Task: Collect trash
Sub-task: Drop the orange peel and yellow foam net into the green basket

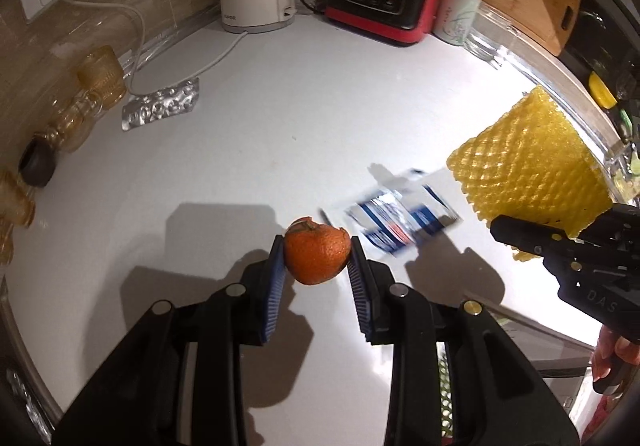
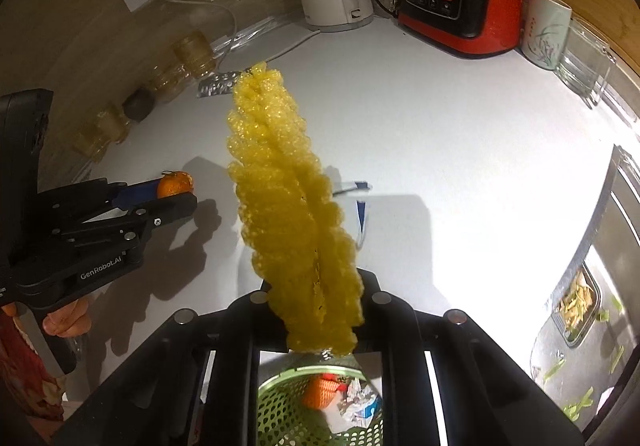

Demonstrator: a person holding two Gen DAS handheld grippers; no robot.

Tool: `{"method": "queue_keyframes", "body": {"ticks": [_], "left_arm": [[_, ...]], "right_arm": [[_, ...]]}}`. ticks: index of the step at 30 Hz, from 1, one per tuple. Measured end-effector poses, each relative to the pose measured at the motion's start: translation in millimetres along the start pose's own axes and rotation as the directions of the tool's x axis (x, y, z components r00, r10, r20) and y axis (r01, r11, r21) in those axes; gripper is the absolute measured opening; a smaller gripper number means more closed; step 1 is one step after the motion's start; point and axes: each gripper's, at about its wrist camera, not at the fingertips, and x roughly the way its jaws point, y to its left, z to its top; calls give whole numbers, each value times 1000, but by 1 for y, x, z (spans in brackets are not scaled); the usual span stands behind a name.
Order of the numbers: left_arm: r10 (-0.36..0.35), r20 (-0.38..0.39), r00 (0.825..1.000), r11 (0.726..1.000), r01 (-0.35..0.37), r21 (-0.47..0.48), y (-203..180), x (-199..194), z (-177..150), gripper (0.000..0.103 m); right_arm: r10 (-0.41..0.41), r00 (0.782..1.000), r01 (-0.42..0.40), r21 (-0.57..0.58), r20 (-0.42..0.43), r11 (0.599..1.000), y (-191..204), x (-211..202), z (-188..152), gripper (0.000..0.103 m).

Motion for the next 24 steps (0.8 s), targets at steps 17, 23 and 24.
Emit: {"method": "queue_keyframes", "body": {"ticks": [17, 23, 24], "left_arm": [[-86, -155, 984, 991, 101, 92, -141, -21, -142, 31], [-82, -179, 980, 992, 98, 84, -160, -17, -165, 31], [-81, -181, 980, 992, 97, 81, -162, -17, -169, 31]], "right_arm": [[-6, 991, 2, -27, -137, 1000, -22, -69, -169, 17], [7, 979, -14, -32, -204, 999, -29, -65, -210, 17], [7, 978, -15, -35, -208, 999, -29, -66, -213, 17]]}}
